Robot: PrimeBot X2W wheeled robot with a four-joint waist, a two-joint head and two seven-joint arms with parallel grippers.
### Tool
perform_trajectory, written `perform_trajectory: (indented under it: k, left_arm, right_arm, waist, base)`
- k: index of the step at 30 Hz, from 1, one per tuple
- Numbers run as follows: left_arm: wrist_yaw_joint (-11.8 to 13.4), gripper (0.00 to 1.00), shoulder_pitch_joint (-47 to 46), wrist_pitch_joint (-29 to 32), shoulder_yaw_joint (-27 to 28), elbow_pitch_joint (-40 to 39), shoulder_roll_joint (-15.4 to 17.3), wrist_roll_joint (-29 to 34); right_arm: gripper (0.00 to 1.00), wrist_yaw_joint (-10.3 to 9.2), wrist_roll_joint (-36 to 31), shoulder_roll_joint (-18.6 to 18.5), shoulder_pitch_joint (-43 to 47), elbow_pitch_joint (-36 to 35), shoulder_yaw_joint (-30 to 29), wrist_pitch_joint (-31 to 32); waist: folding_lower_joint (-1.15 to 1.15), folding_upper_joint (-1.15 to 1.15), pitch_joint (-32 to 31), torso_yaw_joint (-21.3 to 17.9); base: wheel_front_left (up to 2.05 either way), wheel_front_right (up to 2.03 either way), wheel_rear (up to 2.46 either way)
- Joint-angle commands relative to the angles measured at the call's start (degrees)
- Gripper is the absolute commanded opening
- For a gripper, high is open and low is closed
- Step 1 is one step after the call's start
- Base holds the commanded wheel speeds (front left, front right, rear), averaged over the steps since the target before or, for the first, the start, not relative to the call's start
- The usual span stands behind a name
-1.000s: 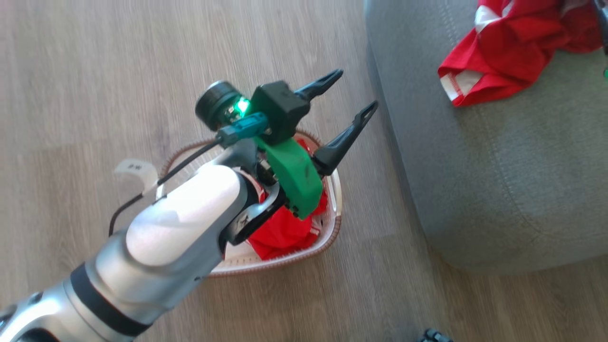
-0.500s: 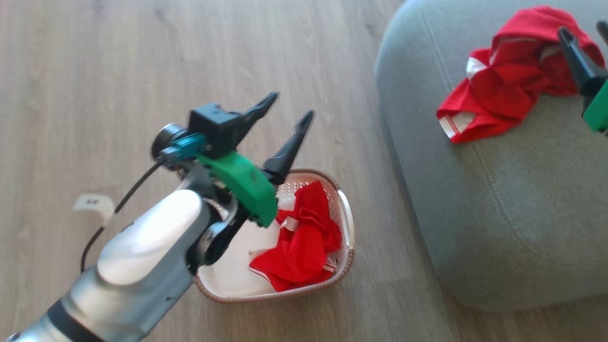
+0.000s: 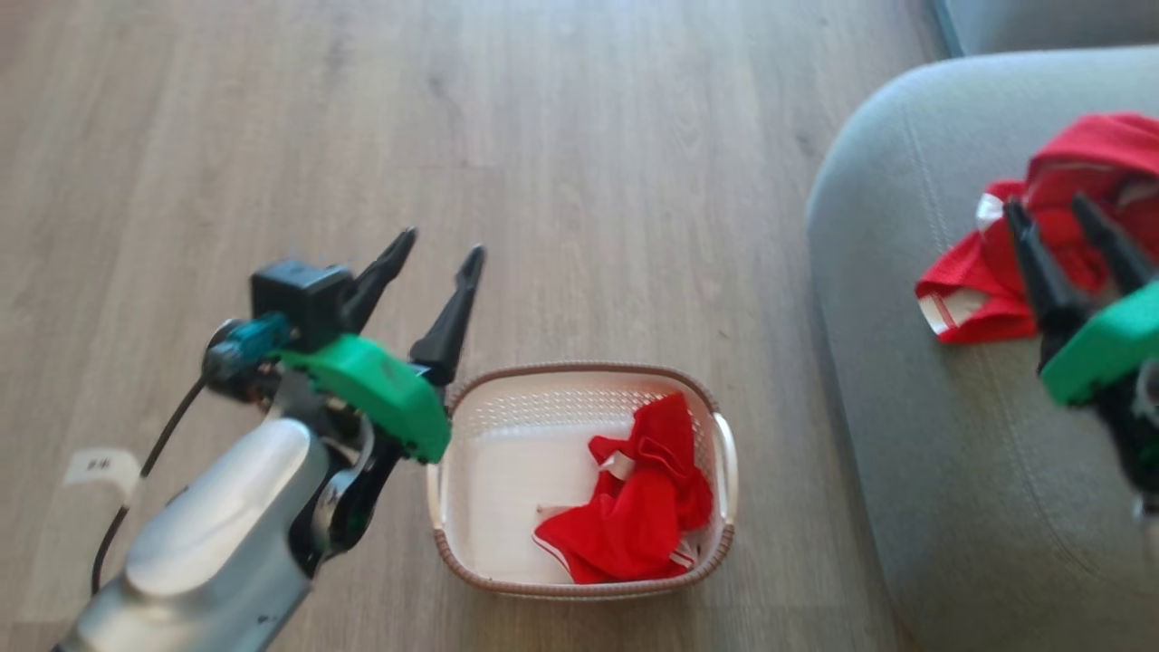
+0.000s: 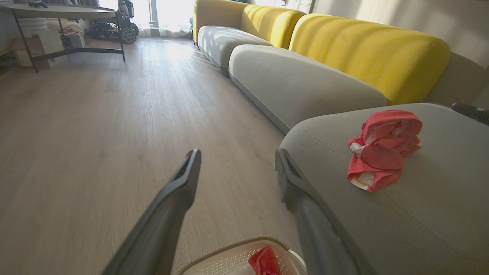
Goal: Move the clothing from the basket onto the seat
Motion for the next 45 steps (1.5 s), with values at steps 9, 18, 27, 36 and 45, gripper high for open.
perform_trajectory:
  k: [9, 18, 27, 36, 45]
  left_arm:
    - [4.35, 1.00, 5.36, -4.81, 6.98, -1.52, 4.92, -2.56]
    - [8.57, 1.00, 14.01, -8.15, 11.81, -4.82, 7.64, -2.78]
    - [10.55, 1.00, 21.49, -8.96, 16.38, -9.15, 8.67, 0.58]
    - [10.04, 1.00, 26.36, -9.00, 21.43, -12.01, 7.41, 5.15]
    - [8.46, 1.00, 30.27, -9.01, 23.71, -13.25, 5.61, 9.39]
  right_arm:
    - [1.00, 0.41, -5.58, 6.33, 9.13, -8.25, -3.59, -3.95]
    - [1.00, 0.41, -8.65, 12.60, 17.21, -13.16, -4.14, -8.75]
    - [1.00, 0.41, -9.79, 15.73, 21.33, -14.10, -3.15, -12.88]
    - [1.00, 0.41, -10.43, 16.41, 22.65, -14.03, -3.02, -15.55]
    - [1.00, 0.41, -10.80, 16.45, 22.14, -13.39, -1.89, -17.64]
  waist:
    - [0.00, 0.00, -2.55, 2.88]
    - [0.00, 0.00, -3.70, 3.29]
    - [0.00, 0.00, -4.67, 3.62]
    - [0.00, 0.00, -4.89, 3.18]
    - [0.00, 0.00, -4.79, 2.41]
  base:
    - [0.00, 0.00, 0.00]
    - [0.00, 0.00, 0.00]
    - [0.00, 0.00, 0.00]
    - [0.00, 0.00, 0.00]
    - [0.00, 0.00, 0.00]
